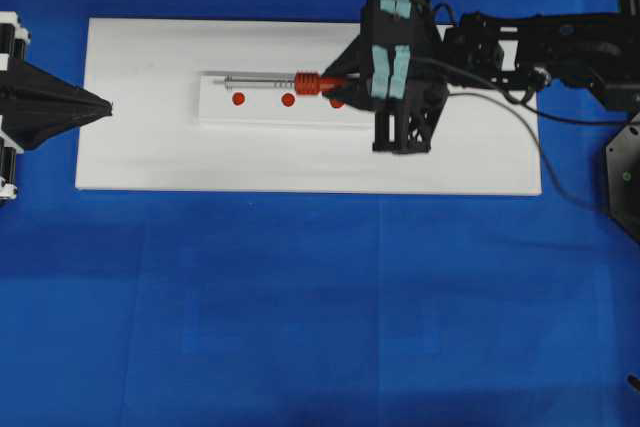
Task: Touch the tip of the soldering iron to the mark.
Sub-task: 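Lift the iron and carry it over the red-dot strip, then lower the iron tip onto the leftmost red dot and hold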
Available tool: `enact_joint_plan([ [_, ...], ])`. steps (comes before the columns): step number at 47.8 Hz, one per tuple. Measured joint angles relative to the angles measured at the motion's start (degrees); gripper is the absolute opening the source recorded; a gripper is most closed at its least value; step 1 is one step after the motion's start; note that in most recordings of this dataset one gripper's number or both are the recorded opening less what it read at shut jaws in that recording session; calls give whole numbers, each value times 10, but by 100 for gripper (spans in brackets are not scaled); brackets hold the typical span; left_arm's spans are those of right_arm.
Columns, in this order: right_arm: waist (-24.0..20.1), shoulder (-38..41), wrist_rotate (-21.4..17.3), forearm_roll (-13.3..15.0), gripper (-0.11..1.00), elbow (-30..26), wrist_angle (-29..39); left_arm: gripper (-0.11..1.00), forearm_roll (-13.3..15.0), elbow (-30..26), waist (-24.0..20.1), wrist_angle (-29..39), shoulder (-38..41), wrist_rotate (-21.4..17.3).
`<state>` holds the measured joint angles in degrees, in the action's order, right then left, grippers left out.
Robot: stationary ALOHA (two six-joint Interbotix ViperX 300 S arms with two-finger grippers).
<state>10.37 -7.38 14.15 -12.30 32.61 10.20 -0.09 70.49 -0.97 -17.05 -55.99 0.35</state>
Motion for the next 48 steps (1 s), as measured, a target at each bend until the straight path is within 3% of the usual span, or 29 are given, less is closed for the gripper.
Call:
enact_joint_plan([
  [17, 11, 0, 0, 6, 6, -3, 20, 0, 1, 0, 0, 0, 0, 0],
  [35, 24, 20, -8, 7, 6, -40, 142, 0, 0, 0, 1, 0, 0, -1],
  [48, 28, 25, -10, 14, 6, -49, 167, 0, 1, 0, 0, 0, 0, 0],
])
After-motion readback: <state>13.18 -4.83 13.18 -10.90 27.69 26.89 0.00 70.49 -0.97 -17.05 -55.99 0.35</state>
